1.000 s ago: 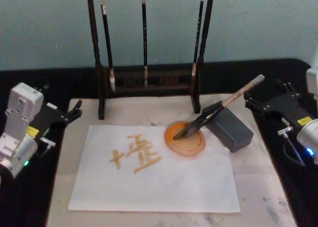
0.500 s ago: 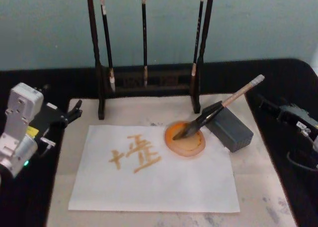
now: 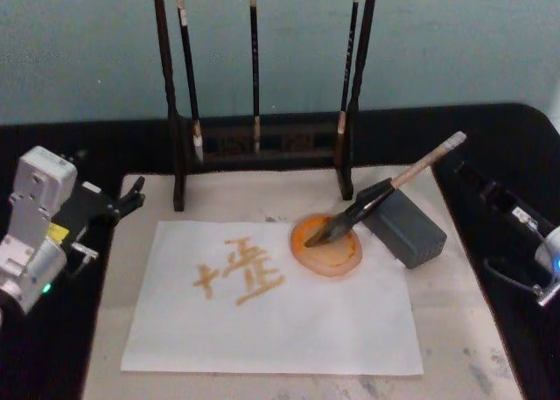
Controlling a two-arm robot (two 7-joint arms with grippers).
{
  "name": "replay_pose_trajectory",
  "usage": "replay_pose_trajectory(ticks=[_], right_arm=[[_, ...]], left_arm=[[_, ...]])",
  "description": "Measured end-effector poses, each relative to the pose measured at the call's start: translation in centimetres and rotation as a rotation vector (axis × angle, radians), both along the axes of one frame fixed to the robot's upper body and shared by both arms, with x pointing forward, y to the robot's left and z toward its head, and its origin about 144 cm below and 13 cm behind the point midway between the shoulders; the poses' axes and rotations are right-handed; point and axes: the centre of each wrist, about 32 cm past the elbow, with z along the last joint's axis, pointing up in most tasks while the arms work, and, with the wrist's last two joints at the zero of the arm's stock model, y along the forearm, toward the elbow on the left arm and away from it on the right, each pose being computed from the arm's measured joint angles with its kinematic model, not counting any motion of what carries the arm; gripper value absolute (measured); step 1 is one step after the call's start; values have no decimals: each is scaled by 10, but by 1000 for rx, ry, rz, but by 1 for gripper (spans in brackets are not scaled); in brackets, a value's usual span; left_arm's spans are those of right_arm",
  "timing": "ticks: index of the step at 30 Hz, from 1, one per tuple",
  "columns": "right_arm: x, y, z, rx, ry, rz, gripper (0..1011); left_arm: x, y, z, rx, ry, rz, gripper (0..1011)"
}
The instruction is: Pick up the brush from the inkstone, write on the paper, then place the brush back to its original position.
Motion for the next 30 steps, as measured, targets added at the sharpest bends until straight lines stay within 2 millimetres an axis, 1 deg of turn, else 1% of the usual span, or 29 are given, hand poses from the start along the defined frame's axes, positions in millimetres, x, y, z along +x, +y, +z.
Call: replay_pose_trajectory(ticks=[8, 14, 21, 30], right_arm=[[11, 15, -9, 40, 1, -20, 1000], [22, 21, -13, 56, -6, -34, 1000], [35, 27, -15, 75, -15, -23, 1000], [44, 35, -16, 98, -9, -7, 1000]], left_arm=[[0, 0, 0, 0, 0, 0, 1010], [0, 0, 0, 0, 0, 0, 1010], [0, 0, 0, 0, 0, 0, 1010], [0, 0, 0, 0, 0, 0, 1009]])
